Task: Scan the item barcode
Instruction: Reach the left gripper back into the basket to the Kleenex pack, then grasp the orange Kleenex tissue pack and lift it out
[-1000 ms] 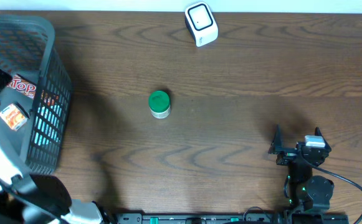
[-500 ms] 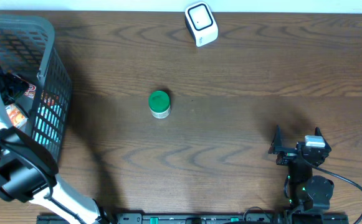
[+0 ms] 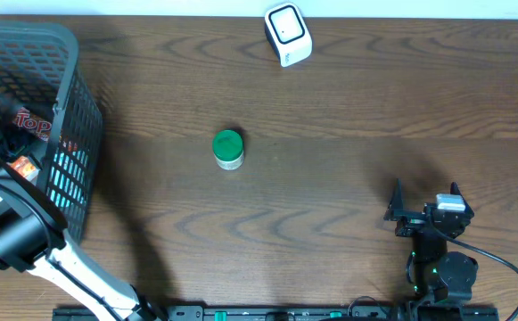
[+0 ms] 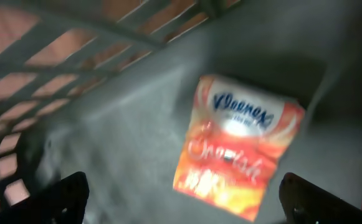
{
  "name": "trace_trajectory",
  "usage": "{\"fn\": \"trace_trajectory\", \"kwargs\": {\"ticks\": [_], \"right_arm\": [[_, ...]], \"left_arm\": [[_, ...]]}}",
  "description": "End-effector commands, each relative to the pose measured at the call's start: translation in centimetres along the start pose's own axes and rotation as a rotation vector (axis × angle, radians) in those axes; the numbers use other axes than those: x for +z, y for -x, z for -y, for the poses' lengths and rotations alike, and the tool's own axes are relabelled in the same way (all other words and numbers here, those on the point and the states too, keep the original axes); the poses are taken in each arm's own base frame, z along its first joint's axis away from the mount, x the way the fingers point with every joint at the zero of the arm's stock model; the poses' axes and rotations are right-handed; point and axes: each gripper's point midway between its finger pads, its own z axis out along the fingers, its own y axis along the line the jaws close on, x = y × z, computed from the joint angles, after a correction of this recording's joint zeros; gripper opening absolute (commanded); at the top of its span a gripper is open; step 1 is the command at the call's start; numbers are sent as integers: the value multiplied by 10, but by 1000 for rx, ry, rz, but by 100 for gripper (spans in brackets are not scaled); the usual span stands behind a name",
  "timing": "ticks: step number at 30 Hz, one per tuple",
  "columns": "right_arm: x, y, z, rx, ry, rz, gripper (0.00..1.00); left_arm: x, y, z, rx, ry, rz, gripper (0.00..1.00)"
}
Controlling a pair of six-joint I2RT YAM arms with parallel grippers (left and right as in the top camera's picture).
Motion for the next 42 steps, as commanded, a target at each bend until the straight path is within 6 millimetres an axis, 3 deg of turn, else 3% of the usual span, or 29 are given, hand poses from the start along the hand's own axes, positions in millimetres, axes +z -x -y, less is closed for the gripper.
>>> {"fn": "trace_trajectory", "kwargs": {"ticks": [1,10,17,18,21,22,28,35,42], "right_arm": [[0,0,-2,-8,7,1,99],[0,0,-2,-8,7,1,99],[0,0,-2,-8,7,1,99],[0,0,-2,-8,7,1,99],[0,0,-2,-8,7,1,99],[0,0,-2,-8,7,1,99],[0,0,-2,-8,7,1,99],[0,0,-2,-8,7,1,99],[0,0,-2,-8,7,1,99]], "left_arm": [[14,-5,13,97,-41,-31,98],[37,-9,22,94,-57,-30,98],[70,-38,27,104,-64,-71,98],[73,-41,28,105,-69,-79,96],[76,-46,27,104,-66,-90,64],[76,-47,27,105,-65,-92,57],[75,-51,25,81,-58,-111,50],[49,-43,19,49,-70,-70,48],[-28,-22,1,-47,-127,93,48]]}}
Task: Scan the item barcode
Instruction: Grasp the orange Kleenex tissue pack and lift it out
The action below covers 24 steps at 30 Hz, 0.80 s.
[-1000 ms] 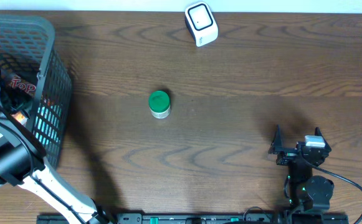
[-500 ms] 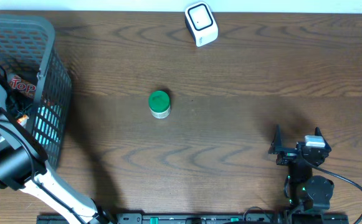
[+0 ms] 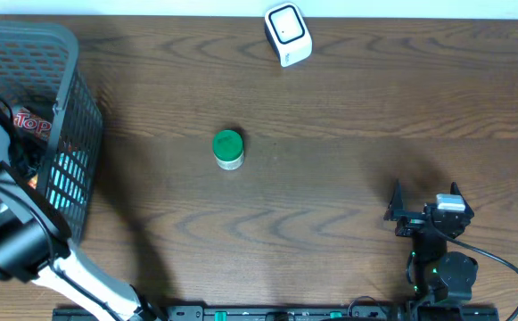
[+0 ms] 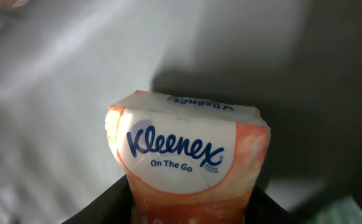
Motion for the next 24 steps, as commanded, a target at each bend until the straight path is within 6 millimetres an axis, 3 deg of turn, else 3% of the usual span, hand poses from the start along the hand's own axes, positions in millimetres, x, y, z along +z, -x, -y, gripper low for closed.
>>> {"fn": "trace_trajectory", "kwargs": {"ticks": [1,8,11,16,20,24], "right_arm": [[0,0,-2,-8,7,1,99],[0,0,-2,-8,7,1,99],[0,0,-2,-8,7,1,99],[0,0,-2,-8,7,1,99],[0,0,-2,-8,7,1,99],[0,0,-2,-8,7,1,99]], "left_arm": [[-63,16,-11,-98,-46,142,48],[-172,15,-31,-171,-163,378,48],[-227,2,-24,-164,-333,477,48],[-296,-29,-10,-118,-544,587,48],[-337,-60,6,-46,-649,654,48],[-360,-90,25,11,-738,657,48]]}}
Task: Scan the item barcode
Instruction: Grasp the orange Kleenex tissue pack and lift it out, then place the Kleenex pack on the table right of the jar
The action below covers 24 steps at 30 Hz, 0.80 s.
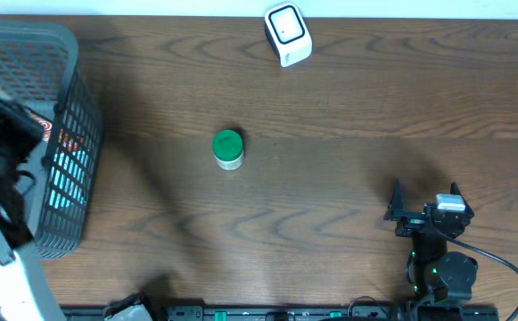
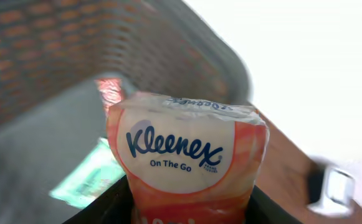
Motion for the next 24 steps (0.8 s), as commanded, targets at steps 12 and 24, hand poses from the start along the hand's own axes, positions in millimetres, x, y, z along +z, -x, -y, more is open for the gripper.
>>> {"fn": "trace_trajectory", "kwargs": {"ticks": [12,24], "right_arm": [[0,0,-2,-8,7,1,99],[0,0,-2,-8,7,1,99]], "left_arm": [[2,-166,170,288,-380,-474,48],[51,-381,255,640,-430,-789,48]]}}
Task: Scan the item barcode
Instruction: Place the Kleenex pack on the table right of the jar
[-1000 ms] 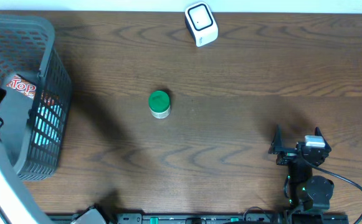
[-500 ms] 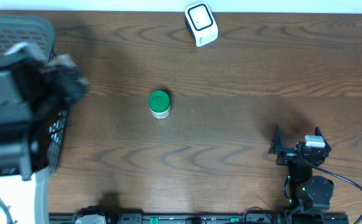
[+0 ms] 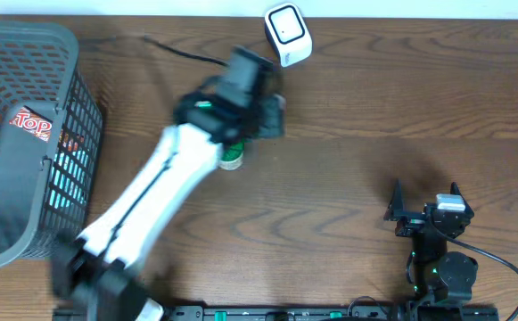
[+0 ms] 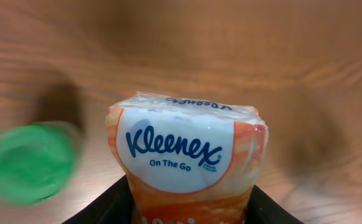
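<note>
An orange and white Kleenex tissue pack (image 4: 187, 149) fills the left wrist view, with my left gripper (image 4: 190, 214) shut on its lower part; a black finger (image 4: 109, 205) shows at each side. Overhead, the left gripper (image 3: 270, 114) is stretched out over the middle of the table, just below the white scanner (image 3: 288, 34) at the far edge. The pack itself is hidden under the gripper there. My right gripper (image 3: 425, 207) rests at the near right, fingers spread, holding nothing.
A green-lidded jar (image 3: 231, 159) stands right beside the left arm, and shows blurred in the wrist view too (image 4: 28, 163). A grey mesh basket (image 3: 73, 85) at the far left holds a red packet (image 3: 28, 119) and other items. The wooden table (image 3: 374, 116) spreads right.
My left gripper, still shut on the tissue pack, was over the basket at the left edge. Now it is over the table's middle near the jar and the scanner. The right arm is unchanged.
My left gripper was open inside the basket above the tissue pack. Then it was shut on the pack on the basket floor, then held it up at the basket's rim. Now the pack is held out over the table, below the scanner.
</note>
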{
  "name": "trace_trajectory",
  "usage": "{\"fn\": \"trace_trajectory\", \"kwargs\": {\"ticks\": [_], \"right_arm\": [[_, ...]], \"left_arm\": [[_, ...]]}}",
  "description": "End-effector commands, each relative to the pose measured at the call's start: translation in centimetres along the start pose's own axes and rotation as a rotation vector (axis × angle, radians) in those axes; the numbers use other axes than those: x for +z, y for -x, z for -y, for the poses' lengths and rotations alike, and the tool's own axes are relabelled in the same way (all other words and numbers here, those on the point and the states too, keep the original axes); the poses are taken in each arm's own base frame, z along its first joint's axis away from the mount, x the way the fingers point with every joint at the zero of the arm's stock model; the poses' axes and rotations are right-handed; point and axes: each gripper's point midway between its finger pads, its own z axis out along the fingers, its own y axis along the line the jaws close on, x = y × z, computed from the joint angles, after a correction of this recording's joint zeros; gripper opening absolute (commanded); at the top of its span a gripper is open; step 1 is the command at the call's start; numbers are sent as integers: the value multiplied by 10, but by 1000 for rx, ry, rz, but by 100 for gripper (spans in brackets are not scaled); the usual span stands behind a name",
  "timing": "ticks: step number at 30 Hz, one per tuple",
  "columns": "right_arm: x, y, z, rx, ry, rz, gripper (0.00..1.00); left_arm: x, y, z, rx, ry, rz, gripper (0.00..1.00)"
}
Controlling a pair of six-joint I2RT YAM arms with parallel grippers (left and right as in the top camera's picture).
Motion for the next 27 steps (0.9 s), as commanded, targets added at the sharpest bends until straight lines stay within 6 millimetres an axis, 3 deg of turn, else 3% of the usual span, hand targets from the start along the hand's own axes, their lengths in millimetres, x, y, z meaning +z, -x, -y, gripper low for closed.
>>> {"fn": "trace_trajectory", "kwargs": {"ticks": [1,3,7,10,13,14,17,18,21,23,27], "right_arm": [[0,0,-2,-8,7,1,99],[0,0,-2,-8,7,1,99],[0,0,-2,-8,7,1,99],[0,0,-2,-8,7,1,99],[0,0,-2,-8,7,1,99],[0,0,-2,-8,7,1,99],[0,0,-2,-8,7,1,99],[0,0,-2,-8,7,1,99],[0,0,-2,-8,7,1,99],[0,0,-2,-8,7,1,99],[0,0,-2,-8,7,1,99]], "left_arm": [[48,-24,7,40,40,-87,48],[84,-41,4,71,97,-132,48],[125,-67,0,113,158,-189,48],[146,-80,-2,141,194,-205,49],[152,-82,-3,159,218,-191,49],[152,-81,-4,163,227,-183,49],[151,-77,-2,194,221,-170,68],[149,-74,0,211,216,-167,80],[137,-62,7,244,198,-147,87],[116,-47,17,250,175,-111,91],[48,-5,44,317,94,25,100]]}}
